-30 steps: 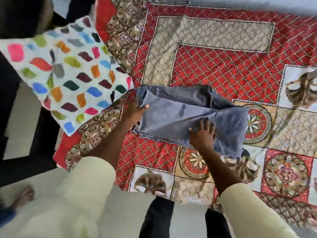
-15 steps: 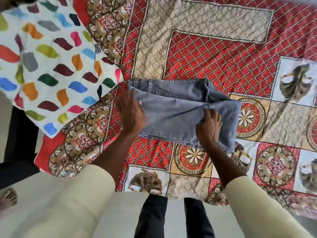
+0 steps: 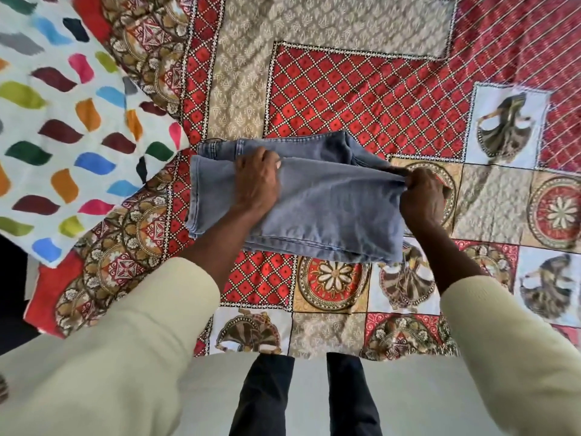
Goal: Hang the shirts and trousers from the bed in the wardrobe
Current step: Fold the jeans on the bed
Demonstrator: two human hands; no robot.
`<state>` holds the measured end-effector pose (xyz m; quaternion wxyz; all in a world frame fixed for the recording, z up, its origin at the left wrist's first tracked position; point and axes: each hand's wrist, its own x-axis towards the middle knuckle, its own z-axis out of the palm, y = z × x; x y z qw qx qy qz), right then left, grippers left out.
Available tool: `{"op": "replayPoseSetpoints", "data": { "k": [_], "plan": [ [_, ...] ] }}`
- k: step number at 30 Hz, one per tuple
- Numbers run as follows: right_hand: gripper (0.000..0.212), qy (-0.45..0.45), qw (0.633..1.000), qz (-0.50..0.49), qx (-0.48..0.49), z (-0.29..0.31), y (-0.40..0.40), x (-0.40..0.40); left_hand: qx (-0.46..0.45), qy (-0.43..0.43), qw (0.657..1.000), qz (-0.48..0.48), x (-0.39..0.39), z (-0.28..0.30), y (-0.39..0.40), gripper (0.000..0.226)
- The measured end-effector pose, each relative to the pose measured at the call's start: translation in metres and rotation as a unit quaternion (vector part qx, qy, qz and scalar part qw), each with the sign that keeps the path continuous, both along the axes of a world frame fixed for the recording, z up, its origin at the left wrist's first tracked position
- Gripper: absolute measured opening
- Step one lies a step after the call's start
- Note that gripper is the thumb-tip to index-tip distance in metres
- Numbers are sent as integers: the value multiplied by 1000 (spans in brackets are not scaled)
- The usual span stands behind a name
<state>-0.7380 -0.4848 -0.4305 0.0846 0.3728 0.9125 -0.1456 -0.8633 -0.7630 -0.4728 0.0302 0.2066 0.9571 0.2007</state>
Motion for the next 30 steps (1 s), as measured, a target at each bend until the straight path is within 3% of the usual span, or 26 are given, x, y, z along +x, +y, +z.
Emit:
{"op": "replayPoseSetpoints", "data": {
  "k": [2,5,8,11,14,18,20,23,25,27,29,30],
  "plan": [
    [30,26,1000,-8,-11,0,2,4,-18,-13,998,51,1,3,1,15],
    [42,75,996,-39,-26,-1,-14,11,-81,-1,993,82,9,10,9,32],
    [54,66,978,-187,-60,-5,-41,26,-81,28,996,-1,31,11,8,46],
    [70,-24,954,-269,-128,-11,-66,51,-145,-50,985,-77,56,-1,-9,77],
    [48,-35,953,-248,-170,-20,-67,66,-218,-99,969,-66,64,-10,-23,99],
    [29,7,957,-239,-163,-20,-46,60,-233,-172,956,-42,50,-9,-32,117],
    [30,9,944,-275,-182,-21,-44,57,-238,-214,946,-51,41,-9,-37,115],
    [39,-14,922,-306,-237,-24,-34,52,-231,-248,939,-52,35,-6,-39,93],
    [41,-22,897,-313,-310,-26,-16,47,-245,-205,947,-20,43,0,-33,85],
    [59,-1,870,-304,-388,-23,3,42,-227,-119,967,4,59,9,-19,81],
    [72,7,847,-297,-441,-13,11,42,-201,-75,974,-66,79,12,-5,73],
    [66,6,834,-301,-462,-7,11,40,-207,-88,968,-113,87,11,1,68]
  ]
}}
